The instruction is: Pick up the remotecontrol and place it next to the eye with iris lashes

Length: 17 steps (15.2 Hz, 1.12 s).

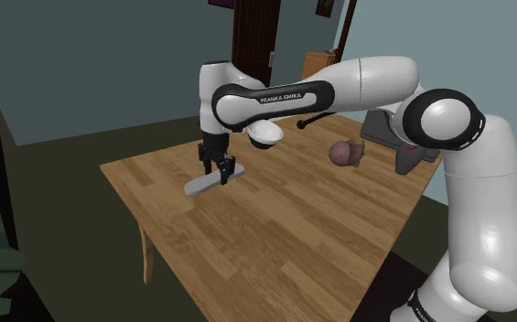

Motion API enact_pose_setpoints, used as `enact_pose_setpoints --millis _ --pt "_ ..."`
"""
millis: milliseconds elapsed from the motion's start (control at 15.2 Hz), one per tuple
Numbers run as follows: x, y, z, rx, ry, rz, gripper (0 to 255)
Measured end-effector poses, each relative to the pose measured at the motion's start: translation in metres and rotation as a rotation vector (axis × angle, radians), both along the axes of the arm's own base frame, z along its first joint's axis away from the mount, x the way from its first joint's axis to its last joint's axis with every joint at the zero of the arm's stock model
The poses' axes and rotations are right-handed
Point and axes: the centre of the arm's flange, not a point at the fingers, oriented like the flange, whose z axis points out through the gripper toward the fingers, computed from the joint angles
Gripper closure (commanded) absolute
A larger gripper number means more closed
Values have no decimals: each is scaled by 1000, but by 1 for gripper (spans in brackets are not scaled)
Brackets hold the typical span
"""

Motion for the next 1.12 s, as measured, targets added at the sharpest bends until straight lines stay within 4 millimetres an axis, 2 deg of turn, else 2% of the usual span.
enact_pose_setpoints --millis 1122 --pt "0 0 89 0 0 0 255"
